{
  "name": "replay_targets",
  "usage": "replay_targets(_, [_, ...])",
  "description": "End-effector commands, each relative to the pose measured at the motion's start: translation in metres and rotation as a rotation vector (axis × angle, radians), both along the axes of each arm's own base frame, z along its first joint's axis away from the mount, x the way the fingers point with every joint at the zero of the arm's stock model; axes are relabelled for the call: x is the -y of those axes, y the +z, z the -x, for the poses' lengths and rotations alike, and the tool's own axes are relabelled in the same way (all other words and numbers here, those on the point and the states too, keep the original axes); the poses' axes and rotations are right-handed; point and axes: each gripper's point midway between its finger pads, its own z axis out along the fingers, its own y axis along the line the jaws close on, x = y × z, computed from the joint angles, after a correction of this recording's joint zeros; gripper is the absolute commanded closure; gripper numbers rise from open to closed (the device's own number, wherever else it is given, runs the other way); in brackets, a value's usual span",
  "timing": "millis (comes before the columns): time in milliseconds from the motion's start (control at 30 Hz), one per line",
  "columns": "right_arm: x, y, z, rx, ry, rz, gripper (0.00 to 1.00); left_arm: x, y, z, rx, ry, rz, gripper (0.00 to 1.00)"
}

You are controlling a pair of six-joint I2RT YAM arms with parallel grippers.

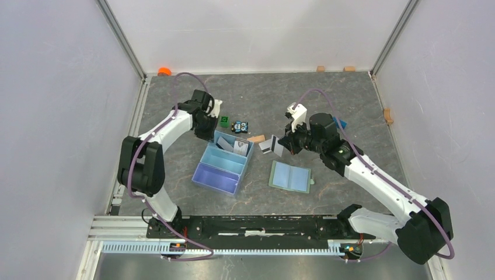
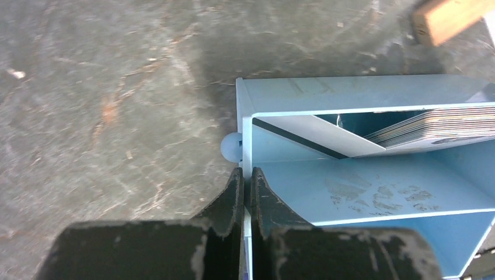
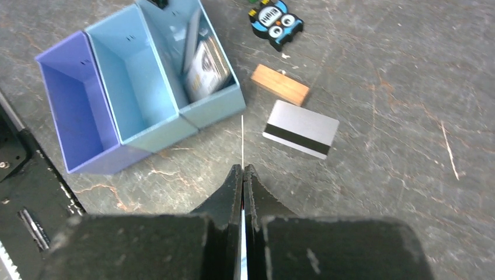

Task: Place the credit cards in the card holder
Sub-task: Pick up the credit card from the storage box, then insert the credit card into the card holder.

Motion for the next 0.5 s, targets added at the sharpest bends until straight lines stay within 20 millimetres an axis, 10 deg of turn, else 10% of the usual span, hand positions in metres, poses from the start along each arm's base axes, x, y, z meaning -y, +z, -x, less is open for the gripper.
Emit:
replay_targets(0, [0.020,-0.006,0.000,0.003,-0.046,0.036,1.00,-0.054,-0.016,0.004,-0.050,0.135,-0.162,0.98])
replay_targets(100, [0.027,-0.011,0.002,-0.010,-0.060,0.038,1.00,-0.054,-0.015,0.004,-0.050,0.140,-0.160,0.96])
replay_targets(333, [0.040,-0.008,0.011,-0.018,-0.073,0.027,1.00,-0.053,0.012,-0.005,0.039,0.166,-0.137,0.30])
replay_targets(467, [0.045,-0.008,0.019,-0.032,-0.061,0.024,1.00,-0.048,0.045,-0.014,0.149,0.166,-0.087,0.11])
